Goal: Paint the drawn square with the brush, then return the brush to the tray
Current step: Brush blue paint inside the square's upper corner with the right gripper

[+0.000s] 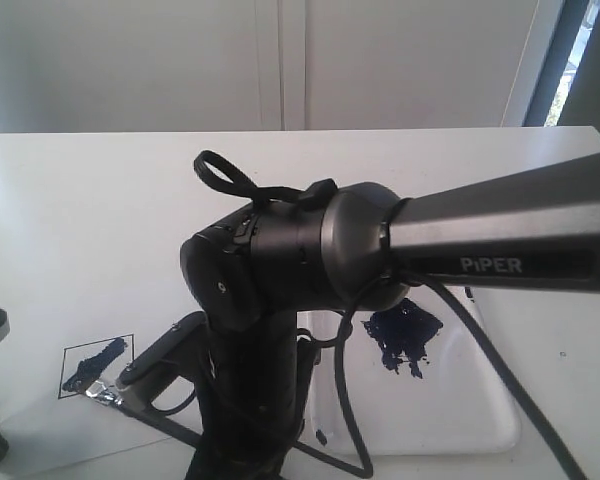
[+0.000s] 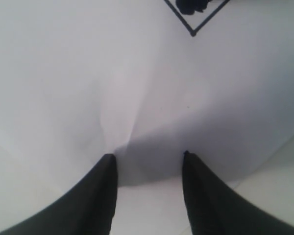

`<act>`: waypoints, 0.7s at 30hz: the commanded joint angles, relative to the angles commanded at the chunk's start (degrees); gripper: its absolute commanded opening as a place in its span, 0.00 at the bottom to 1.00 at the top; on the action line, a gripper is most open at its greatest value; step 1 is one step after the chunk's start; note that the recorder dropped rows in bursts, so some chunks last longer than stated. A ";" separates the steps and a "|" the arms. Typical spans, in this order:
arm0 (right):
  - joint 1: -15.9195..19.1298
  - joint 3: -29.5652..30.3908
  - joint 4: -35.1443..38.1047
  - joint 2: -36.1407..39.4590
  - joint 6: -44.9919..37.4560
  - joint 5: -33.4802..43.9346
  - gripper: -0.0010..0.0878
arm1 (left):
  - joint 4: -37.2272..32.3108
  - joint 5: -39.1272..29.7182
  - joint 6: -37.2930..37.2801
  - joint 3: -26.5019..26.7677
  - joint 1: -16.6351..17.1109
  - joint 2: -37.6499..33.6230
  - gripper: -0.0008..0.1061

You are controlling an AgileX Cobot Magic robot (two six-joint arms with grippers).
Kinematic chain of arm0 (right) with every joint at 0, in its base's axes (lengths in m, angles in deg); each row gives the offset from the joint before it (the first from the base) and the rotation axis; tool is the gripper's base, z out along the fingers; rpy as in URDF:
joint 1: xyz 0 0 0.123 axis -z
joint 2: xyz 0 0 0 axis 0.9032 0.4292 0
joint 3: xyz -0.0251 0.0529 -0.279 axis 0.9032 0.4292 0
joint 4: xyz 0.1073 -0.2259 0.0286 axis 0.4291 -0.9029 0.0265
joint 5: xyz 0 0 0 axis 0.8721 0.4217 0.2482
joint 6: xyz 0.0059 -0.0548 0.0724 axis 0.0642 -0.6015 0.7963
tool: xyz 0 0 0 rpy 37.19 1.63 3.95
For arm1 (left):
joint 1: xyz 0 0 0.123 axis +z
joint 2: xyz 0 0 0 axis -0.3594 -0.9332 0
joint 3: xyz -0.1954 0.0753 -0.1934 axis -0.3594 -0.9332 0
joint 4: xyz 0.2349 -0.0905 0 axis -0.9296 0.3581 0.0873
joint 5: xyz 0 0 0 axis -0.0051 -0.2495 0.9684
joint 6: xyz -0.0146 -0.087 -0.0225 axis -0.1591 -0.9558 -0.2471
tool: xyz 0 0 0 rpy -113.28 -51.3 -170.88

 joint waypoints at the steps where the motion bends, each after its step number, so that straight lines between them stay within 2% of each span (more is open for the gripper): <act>1: 0.00 0.00 -0.01 0.00 0.00 -0.13 0.01 | 0.00 0.00 0.00 0.00 0.00 0.00 0.46; 8: 0.00 0.00 0.45 0.00 -0.46 -0.02 0.01 | 0.13 0.00 0.00 0.00 0.00 0.00 0.46; 15: 0.13 0.00 -9.87 0.00 7.72 0.10 0.01 | 0.13 0.00 0.00 0.00 0.00 0.00 0.46; 21: 0.13 0.00 -14.11 0.00 10.72 0.20 0.01 | 0.13 0.00 0.00 0.00 0.00 0.00 0.46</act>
